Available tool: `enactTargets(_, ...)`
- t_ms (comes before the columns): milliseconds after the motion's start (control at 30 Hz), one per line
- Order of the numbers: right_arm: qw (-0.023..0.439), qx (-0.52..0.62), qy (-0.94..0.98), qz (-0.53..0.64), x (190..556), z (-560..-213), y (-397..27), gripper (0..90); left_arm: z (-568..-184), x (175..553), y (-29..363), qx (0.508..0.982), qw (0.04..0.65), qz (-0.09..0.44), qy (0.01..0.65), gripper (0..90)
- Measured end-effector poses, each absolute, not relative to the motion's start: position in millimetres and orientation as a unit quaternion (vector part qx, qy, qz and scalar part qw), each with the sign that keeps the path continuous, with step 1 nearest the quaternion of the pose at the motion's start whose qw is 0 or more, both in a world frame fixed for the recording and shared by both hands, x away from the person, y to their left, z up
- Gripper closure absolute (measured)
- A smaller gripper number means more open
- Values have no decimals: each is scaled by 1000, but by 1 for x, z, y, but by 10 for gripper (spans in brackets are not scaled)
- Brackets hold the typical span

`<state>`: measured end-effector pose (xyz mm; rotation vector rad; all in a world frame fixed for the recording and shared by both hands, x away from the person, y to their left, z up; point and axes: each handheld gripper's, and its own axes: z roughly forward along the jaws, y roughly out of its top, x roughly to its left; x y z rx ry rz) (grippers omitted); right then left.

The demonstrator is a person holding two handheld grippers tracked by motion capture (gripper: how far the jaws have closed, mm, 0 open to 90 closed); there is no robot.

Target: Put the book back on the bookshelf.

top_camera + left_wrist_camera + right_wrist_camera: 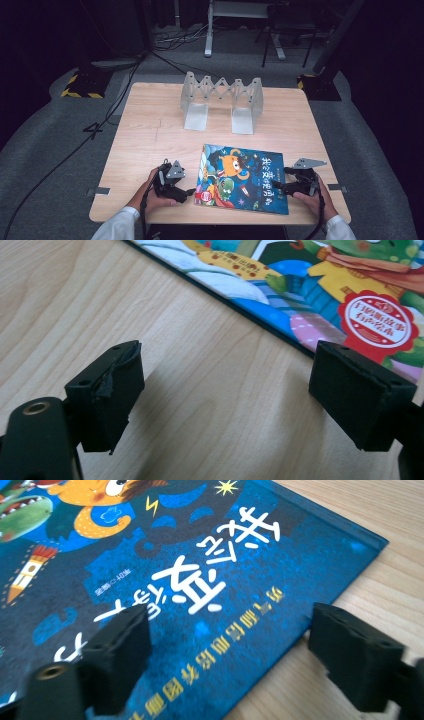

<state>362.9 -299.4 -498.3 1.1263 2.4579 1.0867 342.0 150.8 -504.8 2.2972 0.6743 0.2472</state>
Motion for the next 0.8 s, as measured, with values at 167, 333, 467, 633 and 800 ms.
enactTargets(167, 110, 375, 846, 364, 372, -497, -289, 141, -505, 334, 155, 893, 359, 96, 254, 150)
enactTargets(333, 104, 366, 853, 358, 383, -496, -274, 137, -505, 325, 171, 892, 358, 96, 258, 150)
enactTargets(467, 104, 364, 855, 356, 394, -496, -259, 135, -505, 320, 184, 886, 359, 104, 276, 151)
enactTargets(633, 112, 357, 857, 355, 399, -495, -248, 135, -505, 318, 185, 886, 356, 105, 277, 150)
enactTargets(800, 144, 355, 852, 357, 389, -494, -247, 180, -505, 317, 180, 887, 357, 103, 274, 148)
